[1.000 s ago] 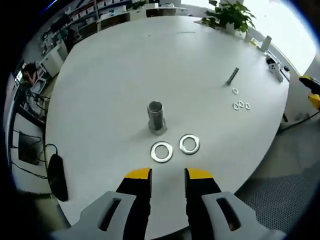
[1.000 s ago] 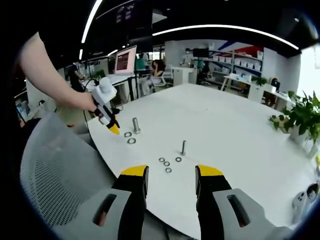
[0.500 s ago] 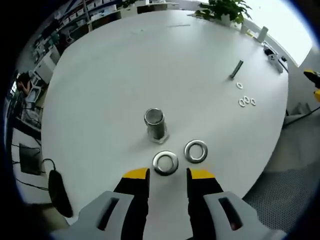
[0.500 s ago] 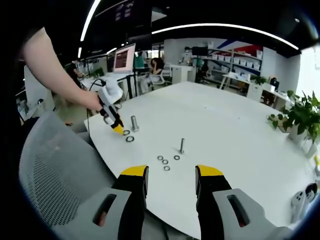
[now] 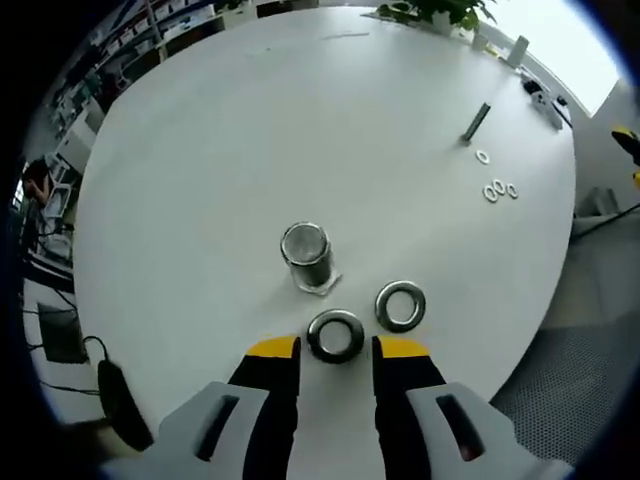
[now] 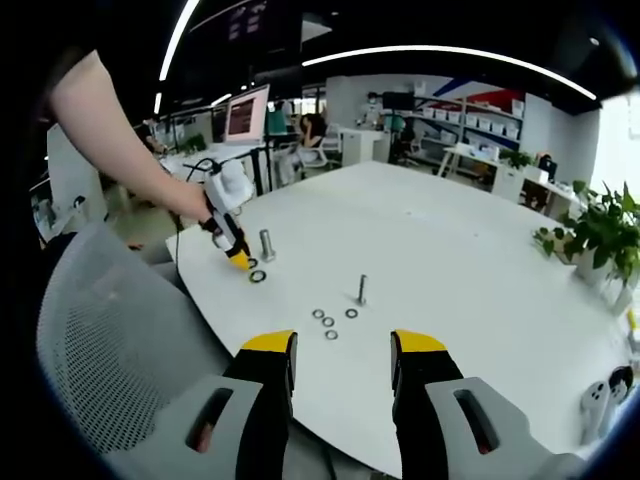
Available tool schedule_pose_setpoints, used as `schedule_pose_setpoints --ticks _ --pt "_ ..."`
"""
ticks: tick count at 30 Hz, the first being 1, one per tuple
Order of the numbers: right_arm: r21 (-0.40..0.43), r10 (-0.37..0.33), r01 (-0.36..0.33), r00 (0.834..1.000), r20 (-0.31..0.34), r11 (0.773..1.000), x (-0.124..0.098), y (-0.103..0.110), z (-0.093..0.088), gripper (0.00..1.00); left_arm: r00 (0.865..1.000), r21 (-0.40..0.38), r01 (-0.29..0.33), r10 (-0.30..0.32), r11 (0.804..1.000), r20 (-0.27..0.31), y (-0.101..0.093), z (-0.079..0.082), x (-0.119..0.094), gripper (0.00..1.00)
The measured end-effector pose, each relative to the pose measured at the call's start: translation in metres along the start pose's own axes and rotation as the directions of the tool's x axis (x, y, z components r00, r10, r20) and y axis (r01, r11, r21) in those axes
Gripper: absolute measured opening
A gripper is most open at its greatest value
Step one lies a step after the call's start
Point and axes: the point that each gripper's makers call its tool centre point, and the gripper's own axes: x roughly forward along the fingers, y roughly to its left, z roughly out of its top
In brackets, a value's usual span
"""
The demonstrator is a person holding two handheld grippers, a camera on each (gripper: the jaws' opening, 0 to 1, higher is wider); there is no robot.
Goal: Place the washer onto the threaded stud by aligning its center hole with the stud, sliding it down to the base, and recovering from edge contact or off-axis alignment until the washer reaches the visible bottom stop.
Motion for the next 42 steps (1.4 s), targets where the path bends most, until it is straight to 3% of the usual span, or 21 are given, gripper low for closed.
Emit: schedule_pose_setpoints --ticks 8,11,29,37,39,42 --pt "0.001 -0.007 0.007 1.0 -0.002 1.0 0.0 -0.0012 -0.0006 0.39 1.0 0.029 0.003 -0.003 1.0 -0.004 0.0022 0.006 0.005 0.26" --pt "0.002 -0.009 0.009 1.0 -0.005 1.0 -0.0002 -0.0018 -0.0011 0.39 1.0 0.137 -0.003 0.006 0.991 -0.019 0.002 0.0034 0.0049 0.25" --pt "0.003 -0.015 0.015 1.0 0.002 1.0 -0.0004 -0.003 0.0005 0.39 0.987 0.257 0.041 0.001 0.965 -0.16 -0.0021 -0.0016 0.0057 0.22" --pt "0.004 -0.013 0.013 1.0 0.0 1.0 -0.0004 -0.0029 -0.0003 0.39 0.989 0.248 0.041 -0.004 0.968 -0.147 -0.0006 -0.0026 0.0053 0.22" --pt "0.005 -0.014 0.014 1.0 0.001 1.0 -0.0005 -0.0032 0.0 0.39 0.991 0.194 0.036 -0.01 0.98 -0.133 -0.0005 -0.0007 0.0049 0.22" --pt "0.007 -0.013 0.013 1.0 0.001 1.0 -0.0004 -0.0034 -0.0001 0.39 0.991 0.179 0.03 -0.006 0.983 -0.132 0.0003 -0.0005 0.0055 0.22"
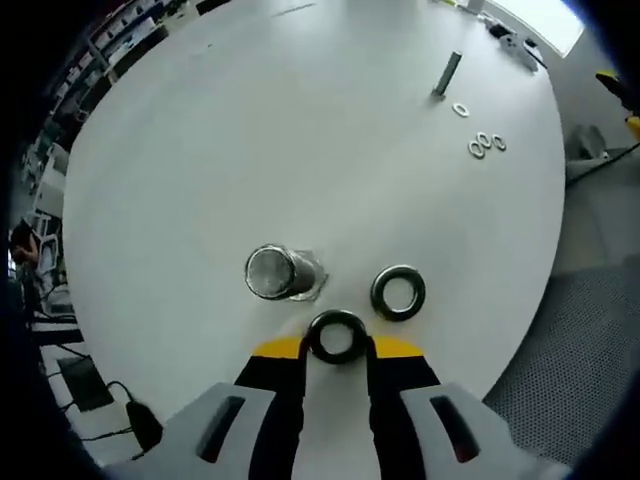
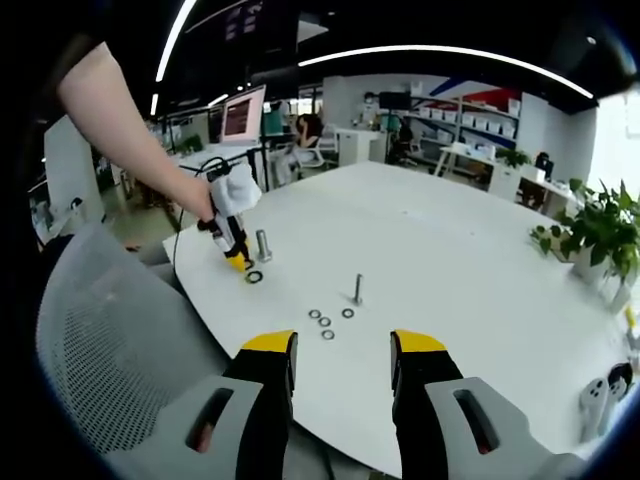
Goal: Place the washer onto the threaded stud by aligning its center hole with the stud, sliding it down to the base, and recovering from edge contact or off-axis alignment until the washer reaches the visible bottom stop.
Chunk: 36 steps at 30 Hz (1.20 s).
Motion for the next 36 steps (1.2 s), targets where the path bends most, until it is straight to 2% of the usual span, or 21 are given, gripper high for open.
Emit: schedule_pose_setpoints --ticks 4,9,11,20,27,32,36 --pt "0.0 0.001 -0.001 1.0 0.001 1.0 0.0 -0.0001 0.0 0.39 1.0 -0.043 -0.003 0.004 0.999 0.018 0.0007 0.0062 0.0009 0.24" --pt "0.0 0.001 -0.001 1.0 -0.002 1.0 0.0001 -0.0001 -0.0005 0.39 1.0 -0.042 0.001 -0.001 0.999 0.008 -0.0002 0.0072 0.0009 0.24" --pt "0.0 -0.001 0.001 1.0 -0.001 1.0 0.0001 -0.0004 -0.0002 0.39 1.0 0.001 -0.006 0.006 1.0 0.008 -0.0002 0.0068 0.0008 0.23" --pt "0.003 -0.003 0.003 1.0 0.0 1.0 0.0 -0.001 0.0 0.39 1.0 -0.001 -0.021 0.021 1.0 0.003 -0.0009 0.0057 0.0004 0.21" --pt "0.004 -0.002 0.002 1.0 0.0 1.0 0.0003 -0.0007 -0.0001 0.39 1.0 -0.032 -0.03 0.03 0.999 -0.005 -0.0009 0.0057 0.0001 0.21" --pt "0.003 -0.002 0.002 1.0 -0.001 1.0 0.0005 -0.001 -0.0002 0.39 0.999 -0.057 -0.032 0.033 0.998 0.011 -0.0005 0.0051 -0.0003 0.2" --pt "0.005 -0.004 0.004 1.0 -0.001 1.0 0.0004 -0.0013 -0.0004 0.39 0.999 -0.043 -0.034 0.034 0.998 0.016 -0.0005 0.0054 0.0002 0.2"
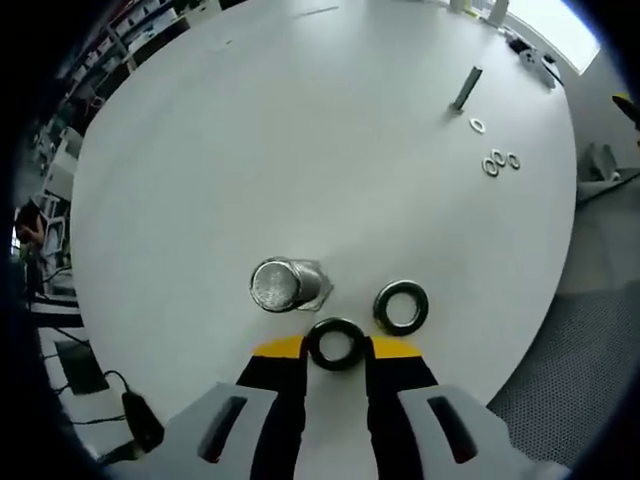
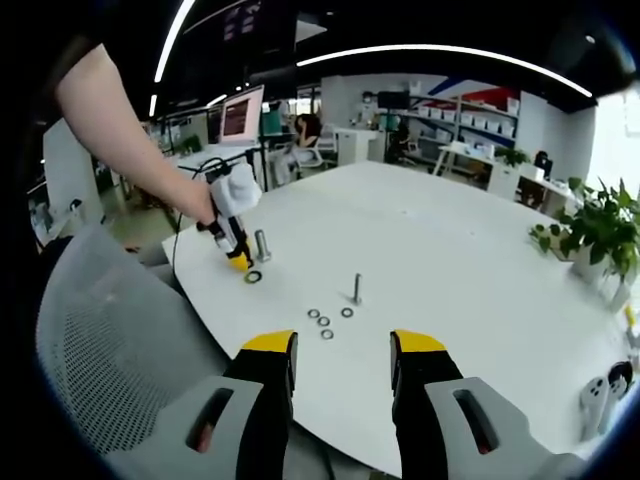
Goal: Place the washer onto the threaded stud by aligning its center hole with the stud, sliding it down to the base, and recovering from edge contact or off-axis alignment until the washer reaches the visible bottom stop.
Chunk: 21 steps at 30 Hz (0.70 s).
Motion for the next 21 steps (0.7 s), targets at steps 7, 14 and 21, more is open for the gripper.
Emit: schedule_pose_setpoints --ticks 7,14,21 --pt "0.002 0.0 0.0 1.0 0.002 1.0 0.0 0.0 0.0 0.39 1.0 0.03 0.01 -0.01 0.999 0.003 -0.006 0.0 -0.001 0.19" --pt "0.003 -0.001 0.001 1.0 0.004 1.0 0.0 0.0 0.0 0.39 1.0 0.026 0.013 -0.014 1.0 0.013 -0.006 0.0 -0.006 0.19" --pt "-0.001 0.004 -0.004 1.0 0.005 1.0 0.0 0.001 0.001 0.39 0.999 0.046 -0.003 0.001 0.999 0.037 -0.002 0.0 -0.016 0.19"
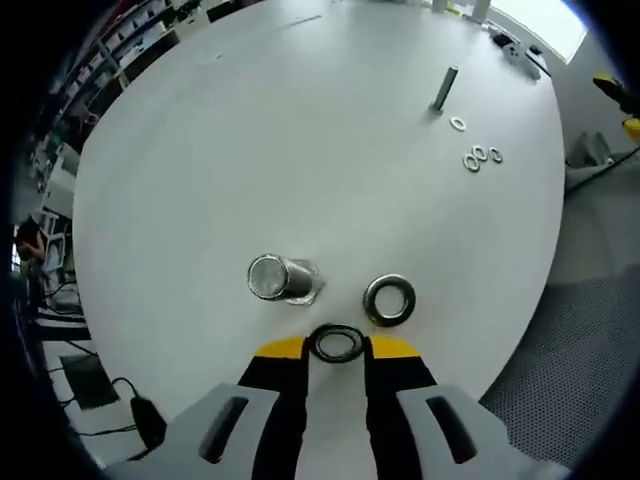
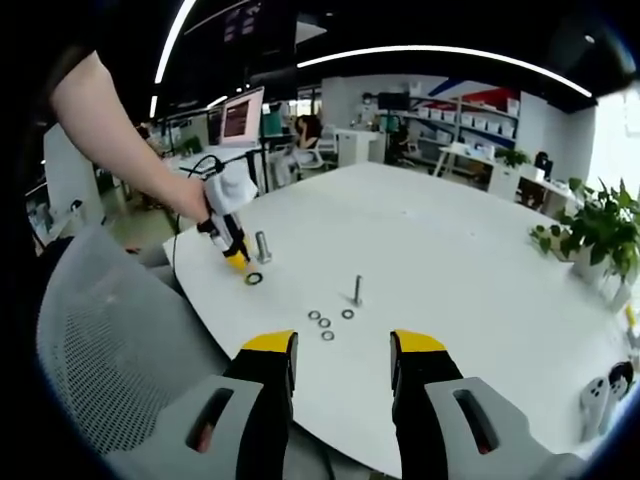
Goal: Place the washer onto the threaded stud by aligning its center hole with the stud, sliding it down to the base, and recovering from edge contact or off-axis alignment until the washer reaches the visible bottom stop.
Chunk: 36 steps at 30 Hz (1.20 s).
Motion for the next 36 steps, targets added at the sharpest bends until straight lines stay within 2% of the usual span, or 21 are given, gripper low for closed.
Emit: schedule_pose_setpoints --ticks 7,12,23,28,36 --pt "0.002 -0.001 0.001 1.0 0.0 1.0 0.0 0.0 0.0 0.39 0.999 -0.008 -0.011 0.011 1.0 0.04 0.003 0.004 -0.01 0.19" --pt "0.003 -0.001 0.001 1.0 0.002 1.0 0.0 0.0 0.0 0.39 0.996 0.0 -0.016 0.016 1.0 0.087 0.002 0.013 -0.022 0.19" --pt "0.0 0.007 -0.007 1.0 0.0 1.0 0.0 0.002 0.0 0.39 0.992 0.044 -0.026 0.02 0.999 0.126 -0.001 0.022 -0.04 0.19" --pt "-0.003 0.01 -0.01 1.0 0.001 1.0 0.0 0.002 0.001 0.39 0.987 0.055 -0.041 0.032 0.998 0.16 0.005 0.033 -0.051 0.19" --pt "0.0 0.01 -0.01 1.0 0.001 1.0 0.0 0.002 0.001 0.39 0.983 0.057 -0.058 0.047 0.997 0.18 0.016 0.051 -0.055 0.19"
